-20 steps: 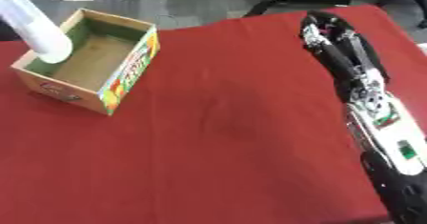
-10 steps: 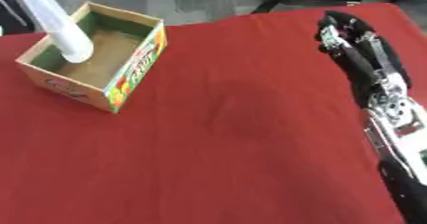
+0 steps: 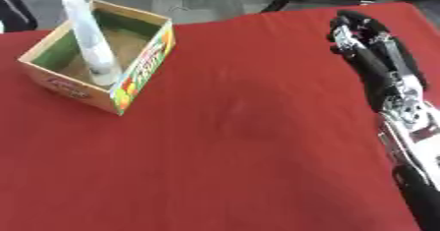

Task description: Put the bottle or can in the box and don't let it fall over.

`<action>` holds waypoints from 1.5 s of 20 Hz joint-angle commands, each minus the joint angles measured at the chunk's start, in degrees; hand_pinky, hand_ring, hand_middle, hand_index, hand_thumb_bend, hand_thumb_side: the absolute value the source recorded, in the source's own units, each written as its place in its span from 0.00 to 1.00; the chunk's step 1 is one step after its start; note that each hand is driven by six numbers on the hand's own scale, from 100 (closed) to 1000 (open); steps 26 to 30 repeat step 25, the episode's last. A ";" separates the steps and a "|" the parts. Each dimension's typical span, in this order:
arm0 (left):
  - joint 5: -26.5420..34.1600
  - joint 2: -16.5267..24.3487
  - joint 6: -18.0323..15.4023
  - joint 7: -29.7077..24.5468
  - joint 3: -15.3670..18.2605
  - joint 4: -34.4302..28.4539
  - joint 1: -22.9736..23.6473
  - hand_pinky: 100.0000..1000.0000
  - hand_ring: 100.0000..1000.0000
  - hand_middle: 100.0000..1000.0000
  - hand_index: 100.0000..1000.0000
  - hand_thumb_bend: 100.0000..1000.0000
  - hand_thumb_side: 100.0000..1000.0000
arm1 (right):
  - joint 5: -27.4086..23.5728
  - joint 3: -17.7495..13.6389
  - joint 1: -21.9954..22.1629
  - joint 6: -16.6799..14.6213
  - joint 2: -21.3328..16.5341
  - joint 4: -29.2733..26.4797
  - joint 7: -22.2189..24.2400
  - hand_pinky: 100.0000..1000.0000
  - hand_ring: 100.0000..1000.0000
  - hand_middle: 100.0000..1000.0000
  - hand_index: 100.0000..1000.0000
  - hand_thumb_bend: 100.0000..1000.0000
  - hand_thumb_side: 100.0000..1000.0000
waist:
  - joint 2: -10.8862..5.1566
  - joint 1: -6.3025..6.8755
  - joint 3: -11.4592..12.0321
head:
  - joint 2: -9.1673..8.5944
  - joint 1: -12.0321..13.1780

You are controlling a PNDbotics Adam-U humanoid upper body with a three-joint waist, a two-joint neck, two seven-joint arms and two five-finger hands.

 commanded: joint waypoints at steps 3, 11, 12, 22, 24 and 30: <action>3.32 3.41 0.56 3.40 3.13 -4.14 0.80 0.69 0.73 0.73 0.72 0.03 0.48 | -0.26 -0.51 -0.41 -0.12 -0.75 -0.99 0.00 0.80 0.77 0.74 0.83 0.00 0.43 | -2.09 -0.52 0.98 | 0.70 -0.74; 11.05 9.79 -2.52 11.13 9.12 -16.53 11.15 0.66 0.71 0.71 0.70 0.00 0.36 | -0.43 -1.66 -0.21 -0.50 -1.20 -1.61 -0.84 0.80 0.77 0.74 0.83 0.00 0.42 | -3.15 -2.05 3.37 | 1.61 -2.80; 12.09 10.52 -2.70 12.16 9.61 -18.22 12.83 0.66 0.71 0.71 0.70 0.00 0.36 | -0.44 -1.81 -0.10 -0.54 -1.22 -1.69 -0.98 0.80 0.77 0.74 0.83 0.00 0.42 | -3.18 -2.21 3.68 | 1.58 -3.07; 21.61 7.83 1.93 21.69 16.02 -33.70 28.31 0.63 0.71 0.71 0.70 0.00 0.43 | -0.90 -2.84 -1.24 -1.05 -0.46 -2.20 -1.99 0.80 0.77 0.74 0.83 0.00 0.40 | -3.49 -3.61 5.65 | 2.33 -3.98; 23.55 5.95 2.52 23.63 17.21 -36.73 31.46 0.62 0.71 0.71 0.71 0.00 0.47 | -0.94 -2.90 -1.58 -1.13 -0.34 -2.28 -2.05 0.80 0.77 0.74 0.83 0.00 0.39 | -3.47 -3.74 5.78 | 2.44 -3.87; 24.52 4.85 3.13 24.59 17.94 -38.04 33.02 0.62 0.71 0.72 0.71 0.00 0.48 | -0.96 -2.93 -1.73 -1.17 -0.27 -2.33 -2.08 0.80 0.77 0.74 0.83 0.00 0.39 | -3.44 -3.82 5.84 | 2.47 -3.67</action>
